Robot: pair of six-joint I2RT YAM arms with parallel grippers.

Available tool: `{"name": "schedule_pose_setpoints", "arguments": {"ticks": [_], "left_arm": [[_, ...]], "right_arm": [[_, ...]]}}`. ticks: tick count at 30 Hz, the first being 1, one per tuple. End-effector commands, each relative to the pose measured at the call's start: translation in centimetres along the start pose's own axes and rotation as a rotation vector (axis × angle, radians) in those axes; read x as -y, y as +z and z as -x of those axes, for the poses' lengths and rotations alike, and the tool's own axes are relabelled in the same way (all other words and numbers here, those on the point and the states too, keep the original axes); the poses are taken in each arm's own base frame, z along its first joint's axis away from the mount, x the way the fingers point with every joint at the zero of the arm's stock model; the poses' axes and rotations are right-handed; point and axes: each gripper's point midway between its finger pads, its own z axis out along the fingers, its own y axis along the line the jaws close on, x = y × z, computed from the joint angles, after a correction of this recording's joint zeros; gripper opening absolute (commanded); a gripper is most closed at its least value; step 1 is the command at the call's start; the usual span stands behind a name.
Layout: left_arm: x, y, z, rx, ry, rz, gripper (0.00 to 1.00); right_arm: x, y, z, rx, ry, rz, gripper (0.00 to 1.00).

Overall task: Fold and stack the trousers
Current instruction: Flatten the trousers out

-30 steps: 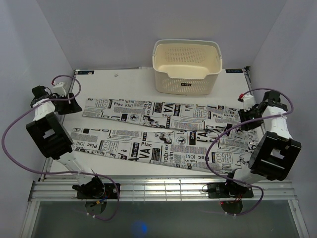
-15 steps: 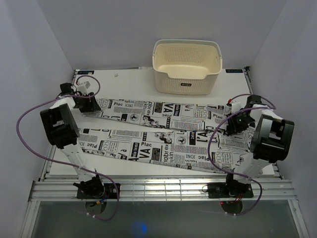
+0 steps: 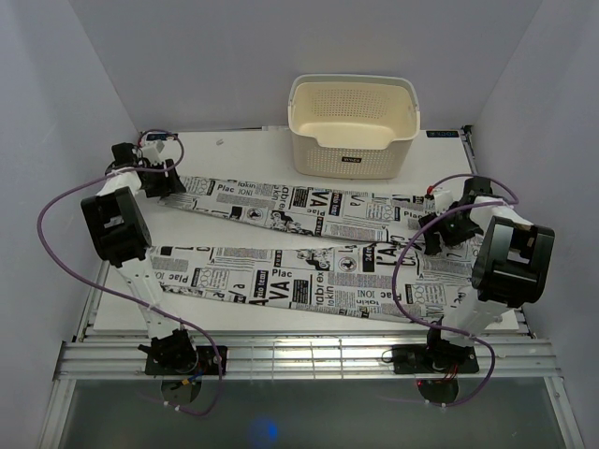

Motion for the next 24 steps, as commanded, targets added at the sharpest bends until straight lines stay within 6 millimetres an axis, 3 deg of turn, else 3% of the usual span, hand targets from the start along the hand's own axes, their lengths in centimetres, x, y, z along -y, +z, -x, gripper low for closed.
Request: {"name": "schedule_pose_setpoints", "arguments": {"ticks": [1,5,7,8,9,12,13,19,20,22,24], "left_arm": [[-5.0,0.4,-2.2,-0.07,-0.022,0.186,0.74],[-4.6,-1.0,-2.0,-0.064,0.004,0.17,0.76],[-4.2,-1.6,-4.0,-0.103,0.009,0.164,0.76],[-4.0,-2.7,-3.9,-0.091,0.019,0.169,0.76],[-3.6,-2.8,-6.3,-0.133,0.017,0.154,0.76],[-3.3,-4.6,-7.9,-0.139,0.032,0.155,0.75],[-3.1,-4.9,-9.5,-0.166,0.025,0.146,0.74],[-3.0,-8.6,-12.1,-0.185,-0.012,0.135,0.72],[-3.1,-9.1,-12.8,-0.193,-0.019,0.136,0.72],[-3.0,-10.4,-12.6,-0.181,-0.007,0.143,0.73],[-3.2,-11.4,-11.7,-0.157,0.014,0.144,0.76]], "right_arm": [[1.6,1.2,-2.7,-0.089,-0.101,-0.057,0.87],[0.2,0.9,-3.8,-0.095,-0.205,-0.034,0.87],[-0.7,1.1,-4.8,-0.11,-0.245,-0.013,0.87],[-1.1,1.0,-4.9,-0.105,-0.256,-0.007,0.87],[-1.5,1.0,-5.2,-0.109,-0.262,0.005,0.87],[-2.5,0.8,-5.2,-0.097,-0.267,0.034,0.87],[-2.6,0.6,-5.0,-0.09,-0.268,0.036,0.87],[-3.0,-1.2,-3.2,-0.045,-0.273,0.05,0.82],[-2.9,-1.9,-1.9,-0.011,-0.275,0.048,0.81],[-3.3,-2.9,-1.3,0.001,-0.266,0.071,0.8],[-3.1,-4.5,0.9,0.065,-0.263,0.069,0.79]]}}
